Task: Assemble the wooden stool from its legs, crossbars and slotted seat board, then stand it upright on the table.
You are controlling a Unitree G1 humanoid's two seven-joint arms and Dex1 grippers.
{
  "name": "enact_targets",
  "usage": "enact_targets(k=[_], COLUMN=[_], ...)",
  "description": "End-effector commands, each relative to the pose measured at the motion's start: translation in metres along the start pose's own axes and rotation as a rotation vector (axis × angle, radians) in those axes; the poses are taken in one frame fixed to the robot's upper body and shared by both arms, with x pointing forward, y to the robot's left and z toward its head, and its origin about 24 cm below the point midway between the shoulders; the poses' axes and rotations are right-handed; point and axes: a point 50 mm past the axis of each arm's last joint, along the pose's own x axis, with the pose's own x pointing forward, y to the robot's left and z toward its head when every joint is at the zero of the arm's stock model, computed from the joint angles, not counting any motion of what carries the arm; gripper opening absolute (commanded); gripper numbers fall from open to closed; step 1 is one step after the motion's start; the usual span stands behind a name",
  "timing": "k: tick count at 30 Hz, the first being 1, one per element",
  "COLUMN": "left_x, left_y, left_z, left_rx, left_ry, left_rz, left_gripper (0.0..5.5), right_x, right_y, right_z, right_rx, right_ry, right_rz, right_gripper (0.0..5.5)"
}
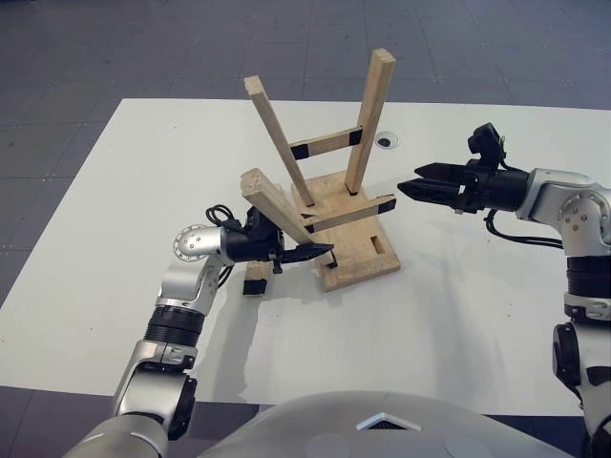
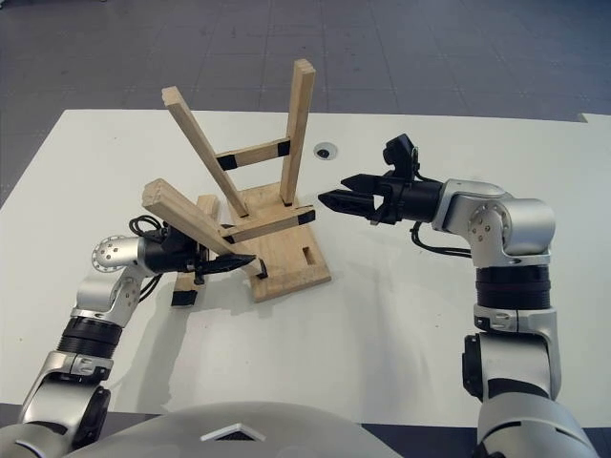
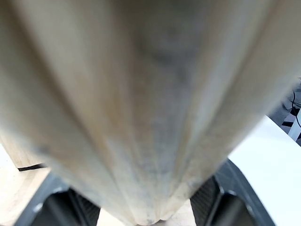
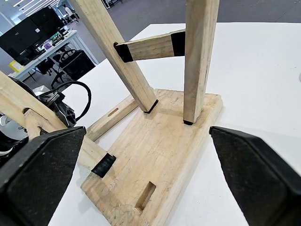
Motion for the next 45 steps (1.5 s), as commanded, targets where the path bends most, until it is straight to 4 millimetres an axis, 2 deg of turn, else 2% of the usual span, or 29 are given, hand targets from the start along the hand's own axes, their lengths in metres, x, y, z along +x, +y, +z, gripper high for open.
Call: enact_targets(k=[1,6,10,15,17,19,22,29,31,35,37,41,45], left_x=[-0.01,-0.018,-0.021,-0.02,-0.022,-0.023,-0.023,-0.019,-0.017,-0.02,-0.024,-0.032,-0.042], left_y=[-0.008,-0.006,-0.008,-0.004,0.001,0.015,0.032,0.027,0.026,0.008,-0.001,-0.018,-0.034], left_z=[-0.029,-0.045,-0.049,-0.04,-0.035,-0.027,-0.019,-0.027,-0.028,-0.04,-0.049,-0.068,-0.086], left_rx=[-0.047,-0.064,-0.084,-0.174,-0.246,-0.286,-0.194,-0.08,-0.063,-0.051,-0.059,-0.092,-0.136], left_ry=[0.123,0.177,0.219,0.215,0.237,0.253,0.289,0.304,0.281,0.307,0.339,0.391,0.442], left_rz=[0.023,0.069,0.027,-0.019,-0.034,0.006,0.064,0.094,0.102,0.032,-0.004,-0.055,-0.092], left_gripper=[2.12,2.12,2.12,2.12,2.12,2.12,2.12,2.12,2.12,2.12,2.12,2.12,2.12], right_x=[-0.001,0.0,0.001,0.001,0.001,0.001,0.001,-0.002,-0.003,-0.002,0.001,0.002,0.006], right_y=[0.003,0.004,0.005,0.006,0.007,0.009,0.01,0.008,0.008,0.028,0.039,0.048,0.056], right_z=[0.004,0.004,0.002,-0.002,-0.005,-0.008,-0.012,-0.005,0.006,0.067,0.084,0.106,0.112], right_rx=[-0.008,-0.014,-0.01,-0.002,-0.005,-0.002,0.01,0.042,0.058,0.025,0.007,-0.008,-0.001], right_ry=[-0.001,-0.011,-0.022,-0.04,-0.045,-0.053,-0.067,-0.112,-0.188,-0.445,-0.498,-0.586,-0.605], right_rz=[0.003,-0.007,-0.015,-0.033,-0.041,-0.048,-0.057,-0.066,-0.071,-0.058,-0.05,-0.083,-0.075], right_gripper=[4.85,4.85,4.85,4.85,4.85,4.85,4.85,4.85,4.85,4.85,4.85,4.85,4.85])
